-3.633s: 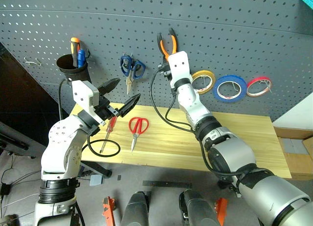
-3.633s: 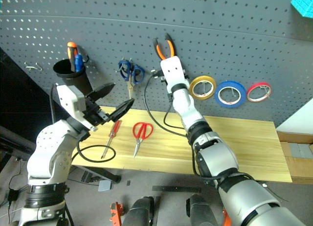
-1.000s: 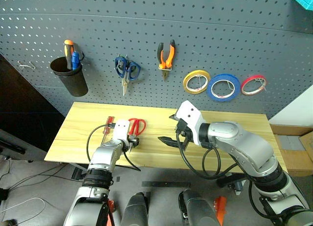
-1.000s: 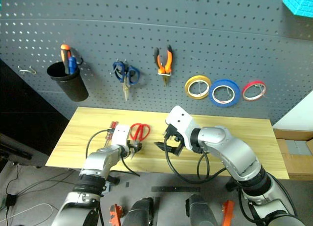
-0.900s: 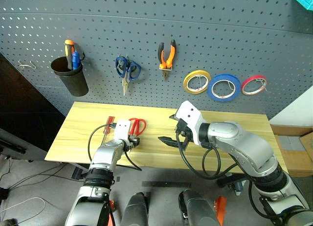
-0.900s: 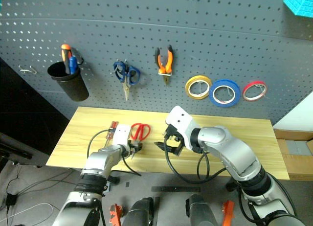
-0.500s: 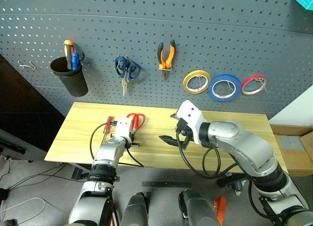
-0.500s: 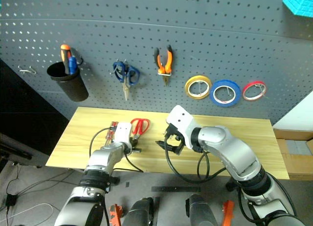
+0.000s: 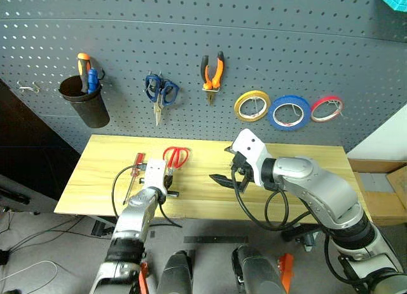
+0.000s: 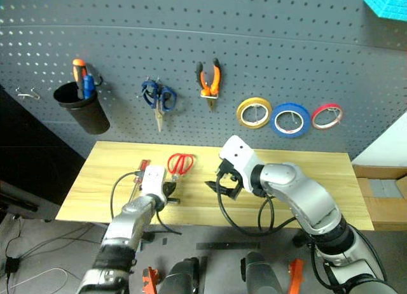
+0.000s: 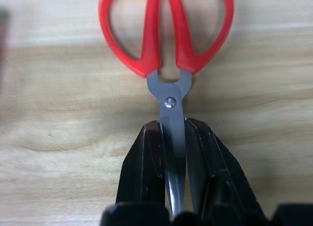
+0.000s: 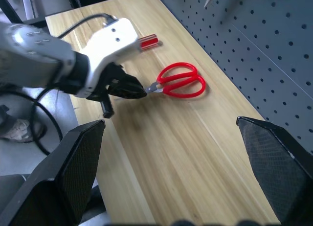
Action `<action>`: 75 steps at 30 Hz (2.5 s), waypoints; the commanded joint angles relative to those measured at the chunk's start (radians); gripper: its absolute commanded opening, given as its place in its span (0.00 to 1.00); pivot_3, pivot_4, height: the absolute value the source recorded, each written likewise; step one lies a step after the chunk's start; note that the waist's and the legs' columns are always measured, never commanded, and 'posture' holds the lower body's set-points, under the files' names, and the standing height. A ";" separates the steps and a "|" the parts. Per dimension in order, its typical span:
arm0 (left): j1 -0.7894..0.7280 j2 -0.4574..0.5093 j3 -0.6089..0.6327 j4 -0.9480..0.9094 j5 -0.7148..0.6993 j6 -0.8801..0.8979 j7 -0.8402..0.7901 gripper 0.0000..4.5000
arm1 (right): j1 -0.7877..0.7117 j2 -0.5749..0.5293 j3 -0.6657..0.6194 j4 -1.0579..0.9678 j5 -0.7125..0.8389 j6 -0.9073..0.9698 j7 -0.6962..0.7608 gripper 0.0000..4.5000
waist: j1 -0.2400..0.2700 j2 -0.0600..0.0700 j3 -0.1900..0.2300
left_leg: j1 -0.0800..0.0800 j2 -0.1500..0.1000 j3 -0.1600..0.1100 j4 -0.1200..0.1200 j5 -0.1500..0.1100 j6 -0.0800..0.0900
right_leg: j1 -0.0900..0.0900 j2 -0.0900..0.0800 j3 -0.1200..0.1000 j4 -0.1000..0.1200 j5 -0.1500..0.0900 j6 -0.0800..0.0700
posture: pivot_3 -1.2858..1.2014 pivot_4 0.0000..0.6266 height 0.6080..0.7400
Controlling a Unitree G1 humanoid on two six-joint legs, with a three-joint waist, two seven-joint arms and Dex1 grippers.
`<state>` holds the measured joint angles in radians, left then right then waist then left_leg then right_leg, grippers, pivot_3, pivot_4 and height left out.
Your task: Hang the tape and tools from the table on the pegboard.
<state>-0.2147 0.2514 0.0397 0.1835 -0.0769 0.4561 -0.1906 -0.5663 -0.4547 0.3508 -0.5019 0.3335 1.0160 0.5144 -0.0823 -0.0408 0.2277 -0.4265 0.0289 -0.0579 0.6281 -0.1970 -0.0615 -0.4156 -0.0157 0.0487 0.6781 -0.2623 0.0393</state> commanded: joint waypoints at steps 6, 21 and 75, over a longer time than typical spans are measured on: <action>0.256 0.061 0.006 -0.254 0.069 -0.218 0.003 0.07 | 0.015 -0.035 -0.048 -0.058 0.010 -0.010 0.020 1.00 | -0.003 0.003 0.002 | 0.000 0.000 0.000 0.000 0.000 0.000 | 0.000 0.000 0.000 0.000 -0.002 -0.001 | 0.47 0.36 1.00; 0.116 0.008 0.025 -0.244 -0.030 0.286 -0.005 0.07 | -0.006 -0.054 -0.025 -0.050 0.005 -0.022 0.058 1.00 | -0.001 0.003 0.002 | 0.000 0.000 0.000 0.000 0.000 0.000 | 0.000 0.000 -0.001 0.000 -0.006 0.004 | 0.47 0.36 1.00; -0.195 0.214 -0.092 0.092 -0.025 0.471 -0.240 0.06 | -0.036 -0.071 0.047 -0.130 0.036 -0.054 0.187 1.00 | -0.003 0.006 0.023 | 0.000 -0.001 0.000 -0.002 0.000 0.000 | 0.000 -0.001 -0.002 -0.001 -0.007 0.005 | 0.46 0.40 1.00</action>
<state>-0.4129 0.4541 -0.0416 0.2563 -0.1127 0.9405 -0.4254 -0.5892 -0.5236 0.4029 -0.5874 0.3660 0.9781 0.6977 -0.0850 -0.0348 0.2510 -0.4265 0.0283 -0.0579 0.6262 -0.1971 -0.0615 -0.4160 -0.0165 0.0468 0.6774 -0.2690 0.0441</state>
